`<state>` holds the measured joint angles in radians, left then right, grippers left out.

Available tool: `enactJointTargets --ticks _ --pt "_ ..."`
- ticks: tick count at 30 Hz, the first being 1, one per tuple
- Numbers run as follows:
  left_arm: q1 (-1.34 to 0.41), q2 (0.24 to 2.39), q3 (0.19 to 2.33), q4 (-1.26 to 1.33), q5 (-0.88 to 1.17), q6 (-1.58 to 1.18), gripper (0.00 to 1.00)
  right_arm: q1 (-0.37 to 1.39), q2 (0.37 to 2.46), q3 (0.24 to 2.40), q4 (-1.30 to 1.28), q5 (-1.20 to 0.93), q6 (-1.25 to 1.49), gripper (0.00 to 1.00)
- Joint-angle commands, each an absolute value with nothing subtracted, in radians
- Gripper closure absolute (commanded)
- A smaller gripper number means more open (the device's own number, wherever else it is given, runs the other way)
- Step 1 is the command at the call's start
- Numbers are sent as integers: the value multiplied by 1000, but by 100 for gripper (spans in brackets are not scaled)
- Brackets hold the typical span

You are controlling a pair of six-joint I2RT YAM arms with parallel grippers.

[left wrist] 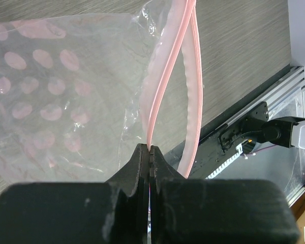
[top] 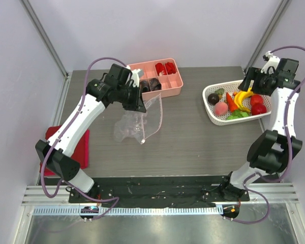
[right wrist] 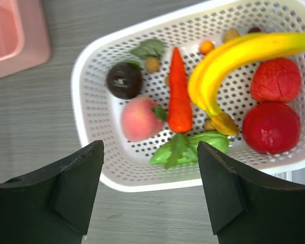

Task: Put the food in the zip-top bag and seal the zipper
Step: Pick up the fake fruit from the bin.

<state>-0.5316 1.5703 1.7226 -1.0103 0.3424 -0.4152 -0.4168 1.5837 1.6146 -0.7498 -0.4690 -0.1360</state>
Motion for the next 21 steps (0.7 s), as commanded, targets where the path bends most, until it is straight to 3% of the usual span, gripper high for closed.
enactJointTargets --ticks 1,10,17,21 --pt "-531 1540 1727 -973 368 -422 100 -423 1687 1695 -762 -301 -173 24" --pt "-528 1551 1744 -976 379 -426 100 -419 1862 1690 -583 -222 -55 28" --pt "-525 1563 1729 -966 383 -434 100 -376 1942 1670 -428 -131 73 22" --pt "-519 1569 1730 -971 384 -434 100 -338 2000 1700 -400 63 175 19"
